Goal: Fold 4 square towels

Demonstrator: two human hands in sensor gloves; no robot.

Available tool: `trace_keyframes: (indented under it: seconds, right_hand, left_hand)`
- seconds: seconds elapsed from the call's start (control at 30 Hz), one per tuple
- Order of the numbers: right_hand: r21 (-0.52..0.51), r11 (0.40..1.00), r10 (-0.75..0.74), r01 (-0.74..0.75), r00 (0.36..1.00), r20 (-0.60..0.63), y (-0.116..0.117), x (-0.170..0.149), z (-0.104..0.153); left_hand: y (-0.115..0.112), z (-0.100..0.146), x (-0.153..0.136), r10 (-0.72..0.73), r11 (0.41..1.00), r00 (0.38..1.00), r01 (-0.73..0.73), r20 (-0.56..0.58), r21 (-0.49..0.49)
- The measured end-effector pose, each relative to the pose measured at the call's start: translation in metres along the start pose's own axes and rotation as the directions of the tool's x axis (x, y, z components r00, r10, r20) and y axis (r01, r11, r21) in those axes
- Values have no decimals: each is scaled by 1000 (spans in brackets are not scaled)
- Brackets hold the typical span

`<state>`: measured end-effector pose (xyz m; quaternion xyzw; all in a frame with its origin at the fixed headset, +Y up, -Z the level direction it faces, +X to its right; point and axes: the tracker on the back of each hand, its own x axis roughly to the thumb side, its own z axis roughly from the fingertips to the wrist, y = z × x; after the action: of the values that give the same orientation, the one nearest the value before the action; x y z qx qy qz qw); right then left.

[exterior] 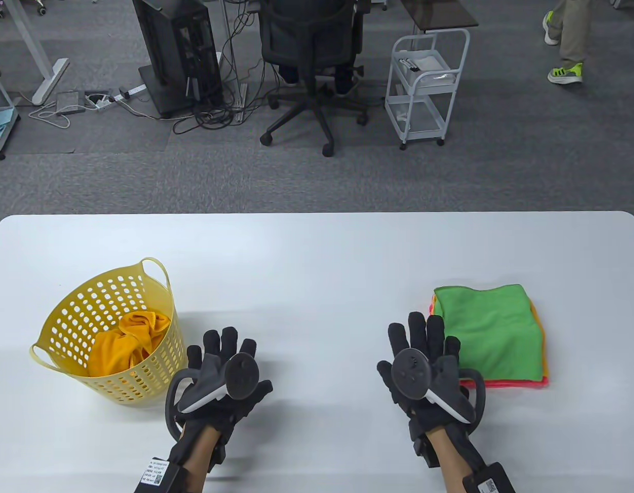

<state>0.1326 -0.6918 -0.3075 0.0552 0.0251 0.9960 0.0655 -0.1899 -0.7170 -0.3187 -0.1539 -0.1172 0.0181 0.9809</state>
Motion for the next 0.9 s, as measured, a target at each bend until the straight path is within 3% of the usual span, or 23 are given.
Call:
trace_keyframes:
  seconds: [0.2, 0.47, 0.7, 0.9]
  right_hand:
    - [66, 997, 28, -29, 1000, 13, 26, -3, -8]
    - [110, 994, 8, -9, 1000, 10, 31, -6, -7]
    - [113, 994, -8, 4, 999, 37, 31, -5, -7]
    - [124, 992, -23, 16, 998, 55, 32, -3, -8]
  left_hand:
    - [1, 0, -2, 1, 1000, 1000, -1, -13, 5]
    - [12, 7, 3, -11, 998, 1000, 10, 20, 57]
    - [76, 36, 1, 60, 976, 997, -68, 47, 208]
    - [146, 46, -48, 151, 957, 986, -126, -76, 262]
